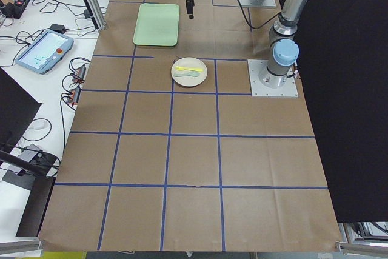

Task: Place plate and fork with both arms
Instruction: 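Lower the left gripper toward the rim of the white plate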

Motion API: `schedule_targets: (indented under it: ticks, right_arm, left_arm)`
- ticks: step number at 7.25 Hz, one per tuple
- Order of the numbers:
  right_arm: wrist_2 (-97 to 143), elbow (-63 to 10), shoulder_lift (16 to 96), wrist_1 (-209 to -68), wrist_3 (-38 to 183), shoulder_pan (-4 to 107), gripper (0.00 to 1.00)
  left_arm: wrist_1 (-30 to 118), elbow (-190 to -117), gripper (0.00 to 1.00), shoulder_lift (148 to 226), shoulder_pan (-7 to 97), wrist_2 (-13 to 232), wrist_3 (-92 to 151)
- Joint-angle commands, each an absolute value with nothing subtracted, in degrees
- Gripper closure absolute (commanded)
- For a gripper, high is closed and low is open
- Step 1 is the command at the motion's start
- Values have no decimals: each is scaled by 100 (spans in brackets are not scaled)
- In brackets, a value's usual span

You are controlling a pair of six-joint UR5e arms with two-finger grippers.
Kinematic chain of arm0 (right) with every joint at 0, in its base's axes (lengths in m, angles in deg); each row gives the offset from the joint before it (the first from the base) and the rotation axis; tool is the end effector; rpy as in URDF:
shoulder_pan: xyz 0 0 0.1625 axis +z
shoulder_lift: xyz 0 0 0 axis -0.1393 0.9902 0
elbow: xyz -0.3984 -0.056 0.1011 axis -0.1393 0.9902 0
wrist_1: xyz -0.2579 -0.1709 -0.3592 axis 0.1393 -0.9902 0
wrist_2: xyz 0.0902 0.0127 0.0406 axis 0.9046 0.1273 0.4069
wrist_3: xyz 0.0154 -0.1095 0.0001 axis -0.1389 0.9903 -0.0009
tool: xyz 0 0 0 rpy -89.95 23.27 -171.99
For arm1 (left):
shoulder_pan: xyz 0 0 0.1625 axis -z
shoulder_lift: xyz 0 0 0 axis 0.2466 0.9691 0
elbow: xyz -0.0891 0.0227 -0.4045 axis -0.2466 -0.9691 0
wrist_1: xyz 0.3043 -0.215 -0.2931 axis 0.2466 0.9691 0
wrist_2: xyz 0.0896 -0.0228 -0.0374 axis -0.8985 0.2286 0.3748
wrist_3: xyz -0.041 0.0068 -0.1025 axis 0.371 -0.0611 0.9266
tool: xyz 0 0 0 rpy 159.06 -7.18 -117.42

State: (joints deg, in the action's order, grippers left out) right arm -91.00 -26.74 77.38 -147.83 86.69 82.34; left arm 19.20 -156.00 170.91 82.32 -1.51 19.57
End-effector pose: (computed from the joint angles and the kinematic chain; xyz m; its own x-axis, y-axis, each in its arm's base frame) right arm 0.1345 -0.5318 0.4456 -0.9991 0.0368 0.0226 0.0389 0.9946 0.0958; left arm -0.1975 -0.5424 0.3972 -0.9995 0.0324 -0.0057 0.0313 0.9895 0.1412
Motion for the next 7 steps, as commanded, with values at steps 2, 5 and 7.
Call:
schedule_targets:
  ticks: [2,5,7]
  right_arm:
    - [-9100,-2674,7738,-14783,8671,8234,0]
    - [-9100,-2674,7738,-14783,8662,8234,0]
    - [-9100,-2674,7738,-14783,8662,8234,0]
  left_arm:
    - [1749,-15612,1,17150,8223,-159,1950]
    - [1758,-15620,1,17115,8197,-176,1626]
    - [1784,-15620,1,17115,8188,-168,1624]
